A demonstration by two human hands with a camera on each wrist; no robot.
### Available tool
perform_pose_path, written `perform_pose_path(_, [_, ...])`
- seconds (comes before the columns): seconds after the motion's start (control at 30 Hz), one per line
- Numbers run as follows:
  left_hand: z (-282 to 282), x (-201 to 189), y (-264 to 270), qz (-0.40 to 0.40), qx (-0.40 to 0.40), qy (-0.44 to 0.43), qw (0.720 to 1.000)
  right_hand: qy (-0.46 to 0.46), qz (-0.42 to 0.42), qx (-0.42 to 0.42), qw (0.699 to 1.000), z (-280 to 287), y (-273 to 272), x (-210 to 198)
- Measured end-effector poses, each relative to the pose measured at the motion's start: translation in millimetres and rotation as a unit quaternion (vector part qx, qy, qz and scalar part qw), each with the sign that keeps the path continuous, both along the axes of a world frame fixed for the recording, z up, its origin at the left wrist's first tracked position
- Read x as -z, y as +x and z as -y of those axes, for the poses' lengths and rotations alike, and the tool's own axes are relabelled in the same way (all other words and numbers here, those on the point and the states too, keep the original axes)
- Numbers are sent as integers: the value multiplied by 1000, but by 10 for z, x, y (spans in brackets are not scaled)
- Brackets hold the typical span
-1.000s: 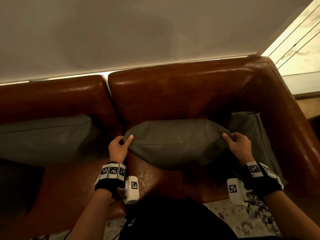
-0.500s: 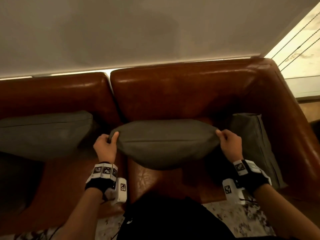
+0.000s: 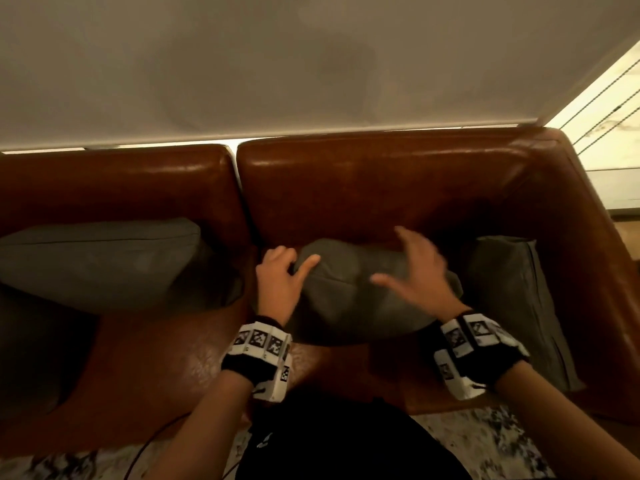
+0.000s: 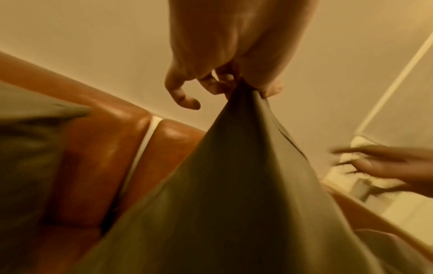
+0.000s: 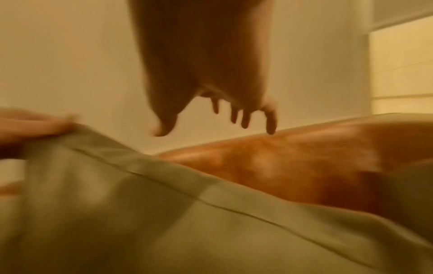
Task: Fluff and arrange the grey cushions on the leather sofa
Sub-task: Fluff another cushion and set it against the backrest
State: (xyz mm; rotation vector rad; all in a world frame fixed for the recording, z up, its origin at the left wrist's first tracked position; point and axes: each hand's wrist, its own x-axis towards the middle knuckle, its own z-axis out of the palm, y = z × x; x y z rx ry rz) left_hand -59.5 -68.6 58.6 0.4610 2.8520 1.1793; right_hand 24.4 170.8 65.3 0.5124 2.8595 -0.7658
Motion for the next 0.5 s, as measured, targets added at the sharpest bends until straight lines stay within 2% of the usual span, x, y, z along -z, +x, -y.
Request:
perform_pose_path(0.07, [-260, -109, 99, -8, 45, -17, 999, -65, 29, -126, 989, 436, -147, -74])
perform_pose_path(0.13, [-427, -206, 204, -24, 71, -33, 997, -140, 10, -133, 981, 667, -222, -85])
perform_pose_path(0.2, [-372, -269, 220, -8, 57, 42, 997, -130, -56, -106, 984, 675, -212, -58])
perform_pose_path(0.27, [-101, -173, 164, 24, 1, 126, 992, -131, -84, -86, 984, 625, -128, -79])
perform_pose_path(0.3, [81, -89, 126, 43, -40, 127, 990, -160, -99, -76, 979, 609, -89, -122])
perform_pose_path(0.37, [506, 185, 53, 123, -148, 42, 980, -255, -133, -52, 956, 603, -49, -270])
perform_pose_path(0.4, [730, 327, 27, 197, -212, -18, 957, -305, -146, -36, 940, 591, -46, -367])
perform_pose_path(0.43, [933, 433, 25, 277, -266, -56, 921, -355, -158, -14, 922, 565, -48, -484])
perform_pose_path(0.47, [1097, 499, 31, 345, -307, -55, 885, -403, -167, 13, 900, 513, -56, -599])
perform_pose_path(0.5, [1241, 551, 18, 388, -332, -14, 859, -446, -173, 39, 878, 443, -65, -699])
